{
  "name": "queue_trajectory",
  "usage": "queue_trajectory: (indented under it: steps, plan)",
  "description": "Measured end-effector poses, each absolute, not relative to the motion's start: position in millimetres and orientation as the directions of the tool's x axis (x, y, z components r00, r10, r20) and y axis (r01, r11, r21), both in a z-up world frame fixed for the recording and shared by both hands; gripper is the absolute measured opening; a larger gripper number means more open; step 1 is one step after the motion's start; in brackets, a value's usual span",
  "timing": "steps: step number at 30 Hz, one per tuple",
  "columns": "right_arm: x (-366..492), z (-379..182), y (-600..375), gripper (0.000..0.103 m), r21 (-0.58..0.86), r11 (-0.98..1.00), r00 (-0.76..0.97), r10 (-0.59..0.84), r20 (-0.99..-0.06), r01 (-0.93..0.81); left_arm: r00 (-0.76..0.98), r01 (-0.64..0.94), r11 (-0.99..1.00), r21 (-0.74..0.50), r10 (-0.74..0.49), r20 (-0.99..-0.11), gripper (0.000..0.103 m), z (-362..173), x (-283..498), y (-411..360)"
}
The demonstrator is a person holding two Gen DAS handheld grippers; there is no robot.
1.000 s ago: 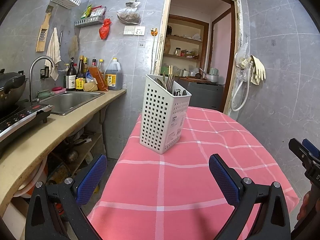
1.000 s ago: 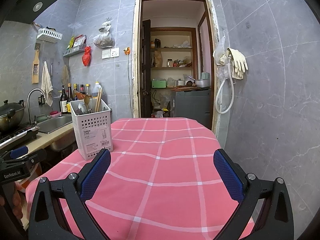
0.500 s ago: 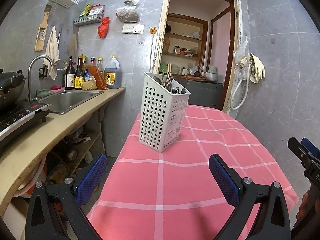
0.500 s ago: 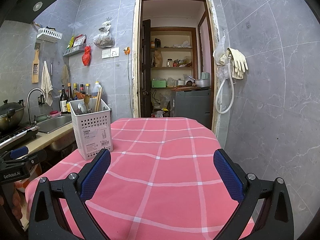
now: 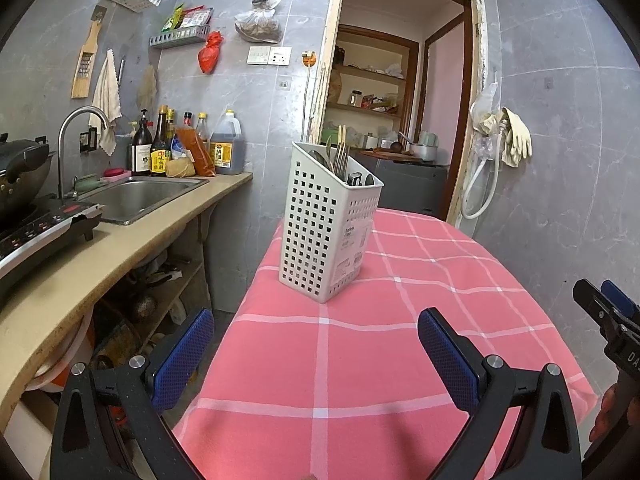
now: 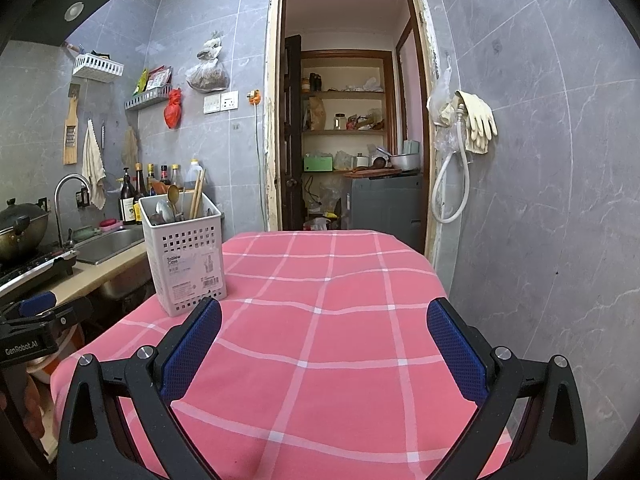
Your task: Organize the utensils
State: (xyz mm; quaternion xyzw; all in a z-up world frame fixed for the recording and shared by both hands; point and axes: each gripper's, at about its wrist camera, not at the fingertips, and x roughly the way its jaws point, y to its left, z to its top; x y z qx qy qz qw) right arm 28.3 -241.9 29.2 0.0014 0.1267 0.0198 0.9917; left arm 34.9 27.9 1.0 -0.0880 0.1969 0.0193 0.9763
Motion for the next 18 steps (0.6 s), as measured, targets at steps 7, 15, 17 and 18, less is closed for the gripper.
queue_trajectory:
  steps: [7,15,17,18]
  plan:
    - [29.6,24.8,-237.3,0.101,0.002,0.999,0.964,0.049,-0.26,-0.05,0.926,-0.054,0.985,-0.163,-0.011,-0.378,0.103,-2.5,31.8,23.8]
    - [30.4,22.8,-235.1,0.101,0.001,0.999,0.963,0.05,-0.265,-0.051,0.926,-0.058,0.988,-0.142,0.0,-0.378,0.103,-3.3,30.4,18.9]
    - [30.3,22.9,-235.0,0.101,0.001,0.999,0.963,0.05,-0.266,-0.052,0.925,-0.063,0.988,-0.143,0.004,-0.38,0.103,-3.4,29.9,18.5]
    - [30.4,22.5,-234.8,0.101,0.001,0.999,0.962,0.05,-0.267,-0.051,0.924,-0.066,0.988,-0.143,0.006,-0.381,0.103,-3.4,30.0,18.9]
